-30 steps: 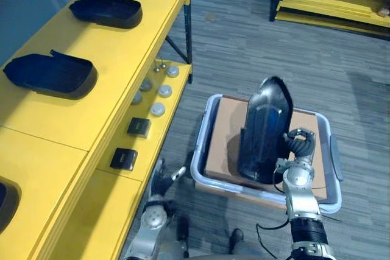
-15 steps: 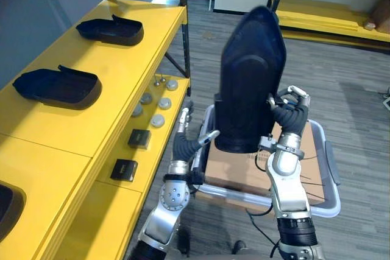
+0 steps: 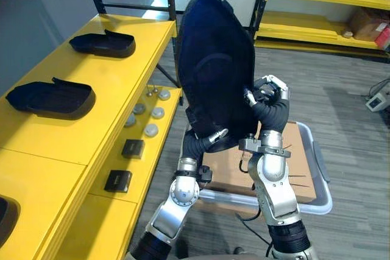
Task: Walk over and take plastic housings, then place them on the shelf
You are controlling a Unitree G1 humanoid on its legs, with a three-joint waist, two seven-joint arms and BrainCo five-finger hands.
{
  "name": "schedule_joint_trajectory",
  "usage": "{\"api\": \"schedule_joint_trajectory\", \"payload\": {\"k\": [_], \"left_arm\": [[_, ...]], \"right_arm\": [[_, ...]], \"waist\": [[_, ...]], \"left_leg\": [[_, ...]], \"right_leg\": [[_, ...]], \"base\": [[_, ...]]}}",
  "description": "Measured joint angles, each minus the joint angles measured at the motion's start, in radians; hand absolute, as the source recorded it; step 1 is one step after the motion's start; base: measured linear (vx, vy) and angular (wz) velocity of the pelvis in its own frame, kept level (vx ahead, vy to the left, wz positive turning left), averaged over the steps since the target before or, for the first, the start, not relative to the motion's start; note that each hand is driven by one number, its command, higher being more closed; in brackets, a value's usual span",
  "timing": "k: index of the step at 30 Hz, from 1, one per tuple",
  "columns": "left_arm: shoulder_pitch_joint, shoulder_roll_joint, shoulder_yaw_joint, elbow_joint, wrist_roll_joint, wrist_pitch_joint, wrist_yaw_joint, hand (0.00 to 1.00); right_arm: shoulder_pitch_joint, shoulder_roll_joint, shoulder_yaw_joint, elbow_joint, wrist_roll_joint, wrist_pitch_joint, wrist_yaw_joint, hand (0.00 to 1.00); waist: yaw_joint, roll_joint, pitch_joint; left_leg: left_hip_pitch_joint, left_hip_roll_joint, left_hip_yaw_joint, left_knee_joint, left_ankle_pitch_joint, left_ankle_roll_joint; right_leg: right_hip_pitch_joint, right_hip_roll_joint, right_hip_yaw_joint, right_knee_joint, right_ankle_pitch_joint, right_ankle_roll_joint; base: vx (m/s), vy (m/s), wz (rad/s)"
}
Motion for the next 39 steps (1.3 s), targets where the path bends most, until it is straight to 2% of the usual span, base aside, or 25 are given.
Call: {"api": "schedule_joint_trajectory", "payload": {"k": [5,10,14,16,18,23,26,28,30,31,33,37,39], "left_arm": [[-0.001,0.032,0.017,0.000,-0.001,0.003,-0.001,1.00],[-0.001,0.040,0.017,0.000,-0.011,0.003,-0.032,1.00],[0.006,0.035,0.049,-0.001,-0.053,-0.005,-0.053,1.00],[0.033,0.033,0.081,-0.004,-0.070,-0.010,-0.071,1.00],[0.076,0.032,0.119,-0.004,-0.088,-0.011,-0.072,1.00],[0.132,0.025,0.177,-0.010,-0.098,-0.011,-0.083,1.00],[0.166,0.020,0.214,-0.024,-0.117,-0.013,-0.092,1.00],[0.194,0.012,0.237,-0.046,-0.118,-0.022,-0.093,1.00],[0.211,0.012,0.255,-0.055,-0.118,-0.024,-0.093,1.00],[0.218,0.014,0.269,-0.055,-0.118,-0.025,-0.099,1.00],[0.228,0.015,0.274,-0.056,-0.125,-0.037,-0.116,1.00],[0.230,0.031,0.282,-0.056,-0.139,-0.052,-0.158,1.00],[0.236,0.039,0.286,-0.057,-0.139,-0.061,-0.168,1.00]], "right_arm": [[0.031,-0.077,0.031,0.001,0.001,-0.008,0.074,0.00],[0.030,-0.119,0.001,-0.002,0.005,-0.023,0.104,0.00],[0.030,-0.128,-0.085,-0.068,0.154,-0.047,0.163,0.00],[0.028,-0.120,-0.183,-0.118,0.252,-0.097,0.181,0.00],[0.022,-0.115,-0.340,-0.128,0.368,-0.157,0.176,0.00],[0.070,-0.099,-0.626,-0.092,0.502,-0.240,0.117,0.00],[0.154,-0.099,-0.724,0.051,0.511,-0.254,0.067,0.00],[0.219,-0.104,-0.740,0.202,0.508,-0.231,0.047,0.00],[0.271,-0.105,-0.738,0.389,0.482,-0.166,0.050,0.00],[0.300,-0.106,-0.731,0.519,0.451,-0.111,0.062,0.00],[0.339,-0.109,-0.707,0.756,0.398,-0.040,0.119,0.00],[0.352,-0.099,-0.651,1.074,0.316,0.042,0.221,0.00],[0.352,-0.089,-0.622,1.163,0.289,0.058,0.249,0.00]], "waist": [[-0.003,-0.001,-0.012],[-0.002,-0.007,-0.016],[-0.007,-0.011,-0.021],[-0.012,-0.012,-0.021],[-0.021,-0.012,-0.021],[-0.024,-0.011,-0.022],[-0.031,-0.010,-0.022],[-0.038,-0.009,-0.027],[-0.049,-0.006,-0.033],[-0.049,-0.002,-0.036],[-0.048,0.003,-0.037],[-0.048,0.020,-0.028],[-0.047,0.025,-0.021]], "left_leg": [[0.005,0.002,0.001,-0.001,0.001,0.001],[0.006,0.002,0.002,-0.001,0.004,0.004],[0.007,0.002,0.002,-0.001,0.004,0.004],[0.007,0.002,0.001,-0.001,0.004,0.004],[0.007,0.002,0.000,-0.001,0.004,0.003],[0.005,0.005,-0.002,-0.001,0.004,0.003],[0.002,0.014,-0.002,-0.001,0.004,0.003],[-0.009,0.015,-0.002,-0.001,0.004,0.003],[-0.016,0.016,-0.002,0.000,0.005,0.001],[-0.015,0.017,-0.001,0.000,0.004,0.001],[-0.015,0.017,0.002,0.000,0.003,-0.001],[-0.008,0.016,-0.005,-0.001,0.003,-0.001],[0.000,0.016,-0.016,-0.002,0.003,0.000]], "right_leg": [[-0.002,0.001,0.003,0.004,-0.005,-0.009],[-0.001,0.002,0.004,0.005,-0.006,-0.010],[0.000,0.002,0.004,0.005,-0.005,-0.010],[0.000,0.002,0.003,0.005,-0.005,-0.009],[0.000,0.002,0.002,0.005,-0.004,-0.008],[0.000,0.005,-0.002,0.003,-0.005,-0.009],[-0.003,0.007,-0.003,0.003,-0.006,-0.010],[-0.014,0.009,-0.002,0.003,-0.005,-0.010],[-0.020,0.010,-0.002,0.003,-0.002,-0.006],[-0.020,0.010,0.001,0.002,-0.002,-0.006],[-0.017,0.010,0.003,0.001,-0.002,-0.006],[-0.008,0.009,-0.012,-0.001,-0.002,-0.007],[0.007,0.010,-0.023,-0.006,-0.006,-0.013]], "base": [[-0.01,0.000,-0.01],[-0.01,0.000,0.00],[0.00,0.000,0.00],[0.00,0.000,0.00],[0.00,0.000,0.00],[0.00,0.000,0.00],[0.00,0.000,0.00],[0.00,0.000,0.00],[0.00,0.000,0.00],[0.01,-0.001,-0.04],[0.01,0.000,-0.02],[0.00,0.000,0.03],[-0.01,-0.002,0.13]]}}
